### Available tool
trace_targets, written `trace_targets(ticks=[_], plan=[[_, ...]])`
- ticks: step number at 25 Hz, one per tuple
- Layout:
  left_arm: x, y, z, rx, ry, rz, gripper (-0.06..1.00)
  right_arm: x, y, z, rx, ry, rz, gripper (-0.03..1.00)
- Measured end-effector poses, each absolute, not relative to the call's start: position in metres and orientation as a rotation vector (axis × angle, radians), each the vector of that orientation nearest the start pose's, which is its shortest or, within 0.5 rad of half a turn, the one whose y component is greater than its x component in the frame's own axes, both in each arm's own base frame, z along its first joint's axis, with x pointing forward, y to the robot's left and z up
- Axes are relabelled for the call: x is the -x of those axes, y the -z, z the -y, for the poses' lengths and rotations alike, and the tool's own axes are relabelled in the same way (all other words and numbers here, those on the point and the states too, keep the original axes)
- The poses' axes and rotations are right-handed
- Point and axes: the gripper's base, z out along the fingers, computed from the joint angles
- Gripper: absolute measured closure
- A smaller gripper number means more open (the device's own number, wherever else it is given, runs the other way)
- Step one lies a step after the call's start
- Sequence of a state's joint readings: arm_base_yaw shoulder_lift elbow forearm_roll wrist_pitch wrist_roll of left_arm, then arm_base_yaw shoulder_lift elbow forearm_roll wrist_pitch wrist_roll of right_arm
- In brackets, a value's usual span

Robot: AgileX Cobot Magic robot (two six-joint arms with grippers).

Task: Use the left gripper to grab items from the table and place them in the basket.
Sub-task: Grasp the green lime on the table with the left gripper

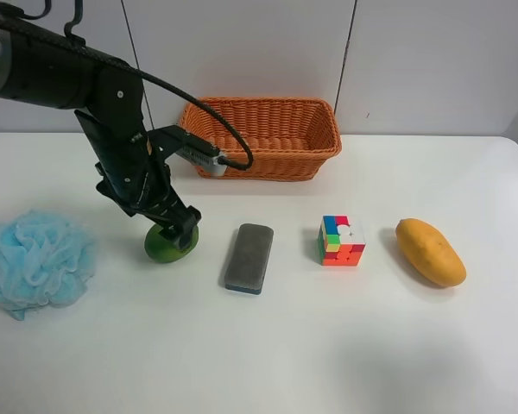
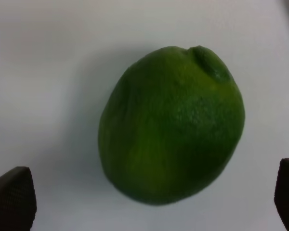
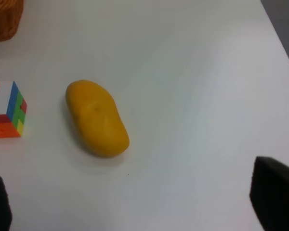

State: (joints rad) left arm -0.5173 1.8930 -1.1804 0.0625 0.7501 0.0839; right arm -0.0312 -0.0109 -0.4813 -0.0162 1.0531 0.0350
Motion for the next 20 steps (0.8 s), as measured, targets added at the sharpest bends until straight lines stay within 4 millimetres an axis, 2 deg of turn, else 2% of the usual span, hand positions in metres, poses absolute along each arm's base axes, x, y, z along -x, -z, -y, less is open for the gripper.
trace_targets(ticks=[8,13,15,17,19,20], plan=[[-0.32,-0.128,0.179,-0.926,0.007,-2.834,-0.05,0.004,-0.273,0.001,-0.068,0.017,-2.043,-0.03],[-0.322,-0.124,0.181,-0.916,0.021,-2.819,-0.05,0.004,-0.273,0.001,-0.068,0.017,-2.043,-0.03],[-0.322,-0.124,0.181,-0.92,0.021,-2.815,0.0,0.004,-0.273,0.001,-0.068,0.017,-2.043,-0.03],[-0.323,-0.124,0.181,-0.923,0.023,-2.807,0.12,0.004,-0.273,0.001,-0.068,0.017,-2.043,-0.03],[-0.323,-0.124,0.182,-0.927,0.023,-2.804,0.28,0.004,-0.273,0.001,-0.068,0.017,-2.043,-0.03],[-0.323,-0.124,0.182,-0.927,0.024,-2.802,0.28,0.004,-0.273,0.001,-0.068,0.017,-2.043,-0.03]])
